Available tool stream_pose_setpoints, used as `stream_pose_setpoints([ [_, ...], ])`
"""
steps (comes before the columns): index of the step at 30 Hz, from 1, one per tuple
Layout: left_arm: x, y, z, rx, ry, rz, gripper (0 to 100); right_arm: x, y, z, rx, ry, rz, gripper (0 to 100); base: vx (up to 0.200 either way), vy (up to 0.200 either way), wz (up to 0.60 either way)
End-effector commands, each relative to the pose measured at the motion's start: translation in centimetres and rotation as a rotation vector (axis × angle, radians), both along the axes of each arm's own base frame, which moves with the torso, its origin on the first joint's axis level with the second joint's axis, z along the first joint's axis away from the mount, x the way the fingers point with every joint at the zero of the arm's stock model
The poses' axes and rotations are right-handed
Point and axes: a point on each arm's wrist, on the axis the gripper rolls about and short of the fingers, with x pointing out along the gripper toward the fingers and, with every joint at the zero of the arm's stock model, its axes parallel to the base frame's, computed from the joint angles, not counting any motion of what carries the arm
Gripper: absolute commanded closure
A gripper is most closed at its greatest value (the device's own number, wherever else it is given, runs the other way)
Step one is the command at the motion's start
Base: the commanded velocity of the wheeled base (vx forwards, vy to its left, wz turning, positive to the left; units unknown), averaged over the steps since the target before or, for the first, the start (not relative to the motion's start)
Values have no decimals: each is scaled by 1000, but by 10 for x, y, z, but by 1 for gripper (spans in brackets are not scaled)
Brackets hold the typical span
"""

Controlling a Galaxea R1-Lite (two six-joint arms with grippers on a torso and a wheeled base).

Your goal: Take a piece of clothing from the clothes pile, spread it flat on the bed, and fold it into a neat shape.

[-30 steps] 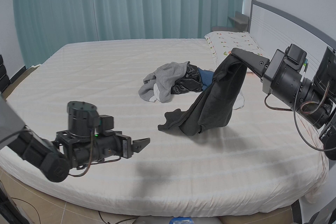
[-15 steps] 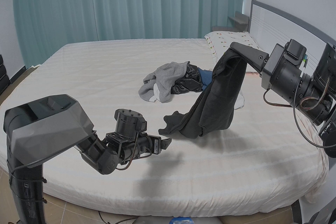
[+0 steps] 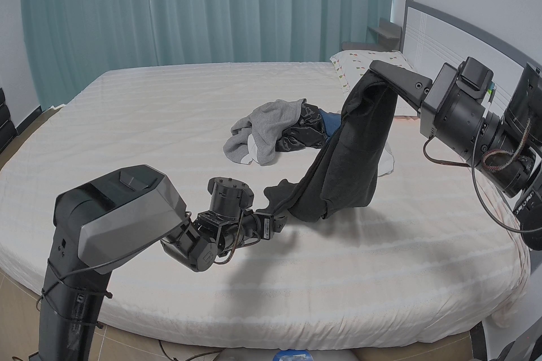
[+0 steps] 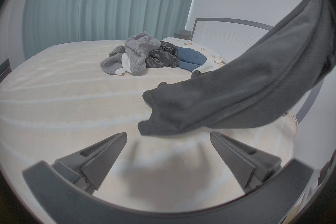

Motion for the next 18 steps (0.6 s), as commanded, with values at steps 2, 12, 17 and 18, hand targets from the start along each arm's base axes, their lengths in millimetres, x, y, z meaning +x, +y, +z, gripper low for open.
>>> stream_pose_setpoints([
  [2,21,4,-21,6,12,28,100,1,-1,-1,-1,1,-4,100,0,0,0],
  [12,21,10,38,-140,-39,120,100,14,1,-18,-33,54,-22,100,0,0,0],
  [17,-11,23,98,-223,10,152,100,31,4,-38,-74,108,-42,100,0,0,0],
  [18,-21,28,114,-245,23,161,100,38,4,-47,-92,130,-56,100,0,0,0],
])
